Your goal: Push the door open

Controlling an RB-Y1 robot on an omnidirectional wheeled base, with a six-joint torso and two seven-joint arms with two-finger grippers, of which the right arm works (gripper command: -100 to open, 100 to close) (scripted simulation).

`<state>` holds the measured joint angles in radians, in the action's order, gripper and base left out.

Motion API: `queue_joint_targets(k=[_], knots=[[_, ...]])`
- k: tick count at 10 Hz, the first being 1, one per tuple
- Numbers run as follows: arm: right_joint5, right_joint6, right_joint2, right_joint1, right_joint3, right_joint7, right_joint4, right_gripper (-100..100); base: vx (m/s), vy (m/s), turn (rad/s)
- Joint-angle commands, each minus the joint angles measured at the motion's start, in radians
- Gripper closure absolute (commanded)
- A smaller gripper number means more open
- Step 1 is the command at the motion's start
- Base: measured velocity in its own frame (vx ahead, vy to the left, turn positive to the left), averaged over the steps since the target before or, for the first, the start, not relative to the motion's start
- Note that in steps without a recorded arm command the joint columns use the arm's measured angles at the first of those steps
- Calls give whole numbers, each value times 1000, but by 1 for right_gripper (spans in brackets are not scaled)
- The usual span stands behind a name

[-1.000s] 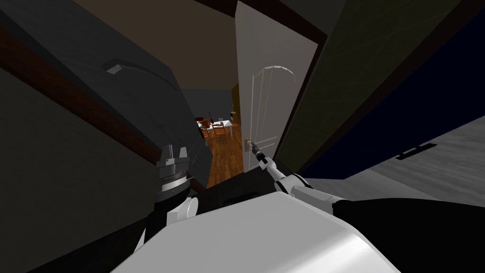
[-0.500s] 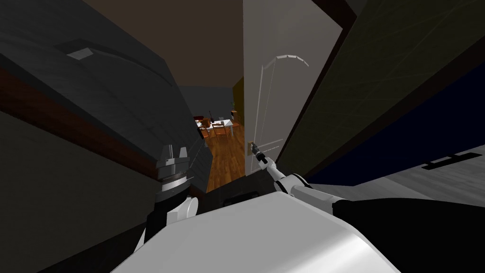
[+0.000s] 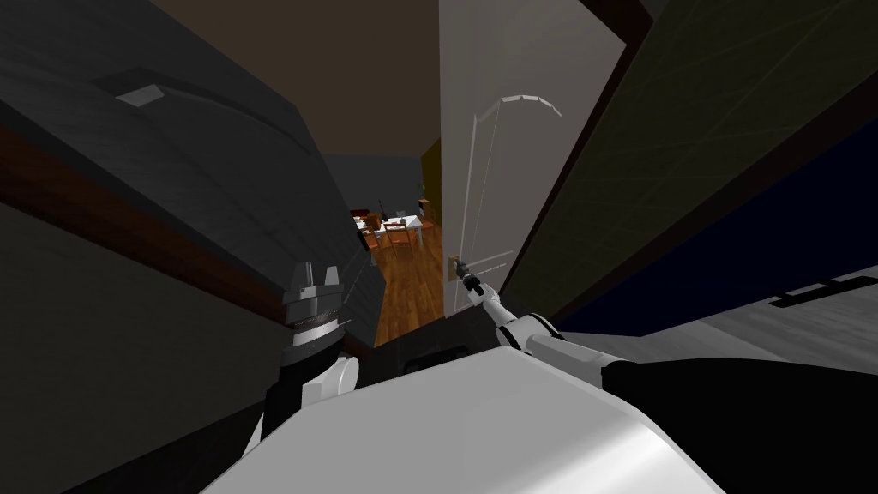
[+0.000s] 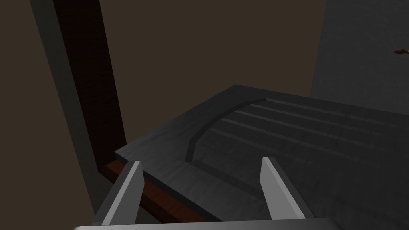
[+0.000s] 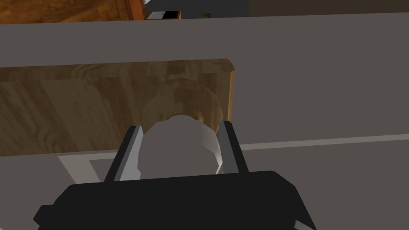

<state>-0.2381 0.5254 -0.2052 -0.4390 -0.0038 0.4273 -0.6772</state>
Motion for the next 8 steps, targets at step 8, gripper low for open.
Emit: queue_joint_targets(k=[8], knots=[[20, -10, 7, 0, -56, -47, 5, 100, 126, 57, -43]])
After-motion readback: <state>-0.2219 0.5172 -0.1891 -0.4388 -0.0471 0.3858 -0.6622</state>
